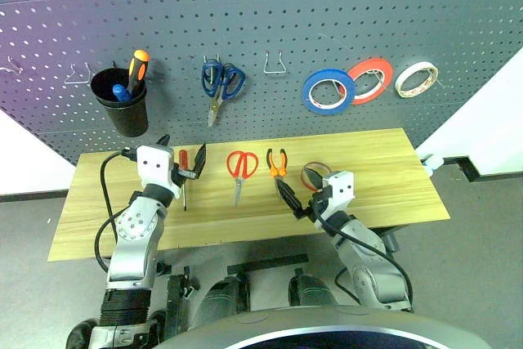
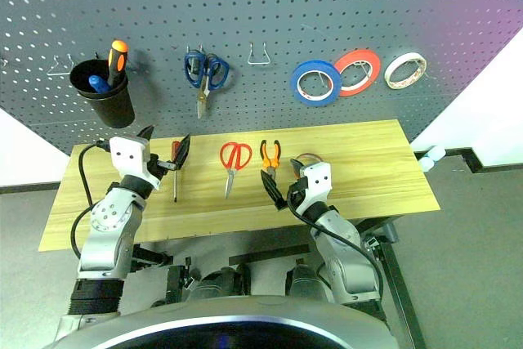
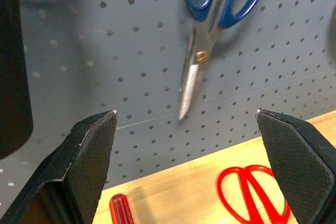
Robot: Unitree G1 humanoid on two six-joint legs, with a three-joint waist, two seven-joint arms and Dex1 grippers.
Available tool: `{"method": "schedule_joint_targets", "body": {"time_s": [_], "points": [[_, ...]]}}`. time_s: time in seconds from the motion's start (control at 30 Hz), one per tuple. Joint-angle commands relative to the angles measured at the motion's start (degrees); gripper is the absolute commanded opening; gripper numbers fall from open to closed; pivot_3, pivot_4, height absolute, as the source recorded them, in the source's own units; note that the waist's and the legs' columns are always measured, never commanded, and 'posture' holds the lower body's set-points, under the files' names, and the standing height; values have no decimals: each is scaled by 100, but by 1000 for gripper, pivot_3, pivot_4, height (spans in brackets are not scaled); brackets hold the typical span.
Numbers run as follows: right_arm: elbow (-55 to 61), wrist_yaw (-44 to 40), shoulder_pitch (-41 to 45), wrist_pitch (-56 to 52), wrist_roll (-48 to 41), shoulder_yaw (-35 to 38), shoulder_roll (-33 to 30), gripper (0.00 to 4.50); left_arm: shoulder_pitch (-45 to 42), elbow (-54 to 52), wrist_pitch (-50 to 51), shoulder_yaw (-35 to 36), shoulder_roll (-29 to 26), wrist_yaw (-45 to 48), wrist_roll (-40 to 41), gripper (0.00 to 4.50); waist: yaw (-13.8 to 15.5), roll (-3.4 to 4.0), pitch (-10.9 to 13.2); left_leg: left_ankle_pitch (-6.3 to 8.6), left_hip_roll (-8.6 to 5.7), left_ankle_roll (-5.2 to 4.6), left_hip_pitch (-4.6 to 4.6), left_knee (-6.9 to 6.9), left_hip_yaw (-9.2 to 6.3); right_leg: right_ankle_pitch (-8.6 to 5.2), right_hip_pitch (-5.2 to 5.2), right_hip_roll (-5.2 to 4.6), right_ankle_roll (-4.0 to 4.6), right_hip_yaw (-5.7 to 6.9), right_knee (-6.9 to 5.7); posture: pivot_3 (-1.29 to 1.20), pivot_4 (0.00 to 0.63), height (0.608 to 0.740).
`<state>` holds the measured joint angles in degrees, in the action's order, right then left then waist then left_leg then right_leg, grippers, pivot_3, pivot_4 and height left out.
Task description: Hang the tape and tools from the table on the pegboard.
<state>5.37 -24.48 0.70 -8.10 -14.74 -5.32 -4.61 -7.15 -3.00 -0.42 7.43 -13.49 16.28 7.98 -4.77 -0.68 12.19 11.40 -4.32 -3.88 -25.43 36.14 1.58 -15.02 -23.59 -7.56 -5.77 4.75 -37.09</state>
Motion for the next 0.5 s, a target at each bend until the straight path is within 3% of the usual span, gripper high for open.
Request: {"method": "schedule_joint_targets", "body": {"time_s": [0.03, 0.5], "points": [[94, 10, -17, 136, -21, -12, 43, 4500, -53, -73, -153, -6, -29, 30, 12, 4443, -10, 0, 0, 0, 0, 0, 0, 0, 0, 0, 0, 0, 0, 0, 0, -294, 156, 723], [16, 45, 39, 198, -24, 0, 97, 4500, -275, 106, -202, 7, -52, 87, -2, 4443, -104, 1, -38, -1, 0, 2, 3, 5, 2, 3, 3, 0, -2, 0, -7, -290, 143, 723]]}}
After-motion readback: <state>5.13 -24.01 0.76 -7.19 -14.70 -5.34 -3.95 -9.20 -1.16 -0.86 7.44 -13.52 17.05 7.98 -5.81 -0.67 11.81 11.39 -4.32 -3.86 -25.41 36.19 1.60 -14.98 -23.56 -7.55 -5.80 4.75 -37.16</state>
